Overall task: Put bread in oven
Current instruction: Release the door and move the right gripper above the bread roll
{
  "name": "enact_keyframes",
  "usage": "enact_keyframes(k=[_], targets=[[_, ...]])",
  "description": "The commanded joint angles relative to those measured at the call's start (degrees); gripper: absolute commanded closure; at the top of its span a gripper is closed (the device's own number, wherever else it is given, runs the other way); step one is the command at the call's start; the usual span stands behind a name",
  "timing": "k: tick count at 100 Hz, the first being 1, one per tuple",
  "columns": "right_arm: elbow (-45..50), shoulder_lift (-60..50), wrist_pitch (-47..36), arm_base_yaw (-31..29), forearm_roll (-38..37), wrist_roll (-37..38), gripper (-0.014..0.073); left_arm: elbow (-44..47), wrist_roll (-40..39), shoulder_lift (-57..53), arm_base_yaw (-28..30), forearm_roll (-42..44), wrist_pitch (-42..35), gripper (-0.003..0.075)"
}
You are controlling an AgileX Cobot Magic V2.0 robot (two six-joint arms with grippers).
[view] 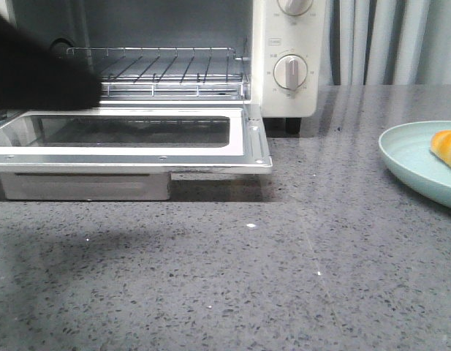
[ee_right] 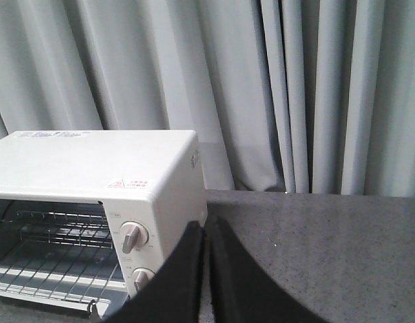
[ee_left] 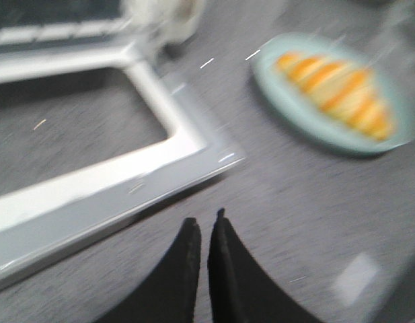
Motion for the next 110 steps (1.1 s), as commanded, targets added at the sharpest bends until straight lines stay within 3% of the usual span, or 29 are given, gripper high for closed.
enact_keyframes(k=[1, 25, 48, 66, 84, 110], targets=[[-1.82, 0.5, -2.81, 0.16, -0.72, -0.46, 0.0599, -2.02, -0.49, -4.88, -3.84, -1.67, -6.34, 0.074], [-1.82, 2.68, -0.47, 0.16, -0.72, -0.46, 0.0599, -4.85, -0.33, -11.98, -4.92, -1.58, -6.95, 0.074], [-1.82, 7.73, 1.34, 0.16, -0.72, -0.46, 0.0599, -8.61, -0.09, -12.6, -4.92, 4.92, -7.37, 0.074], [-1.82, 11.62, 2.98, 0.16, -0.72, -0.54, 0.0599, -11.13, 5.61, -12.6, -3.71, 5.95, -8.85, 0.074], [-1.82, 14.54, 5.26, 0.16, -0.72, -0.54, 0.0599, -13.07, 7.19, -12.01, 5.62, 5.95, -6.83, 0.074], [-1.82, 18.63, 8.23, 0.16, -0.72, -2.81, 0.0572, -15.53, 7.19, -9.33, 21.1, 6.08, 4.0, 0.074]])
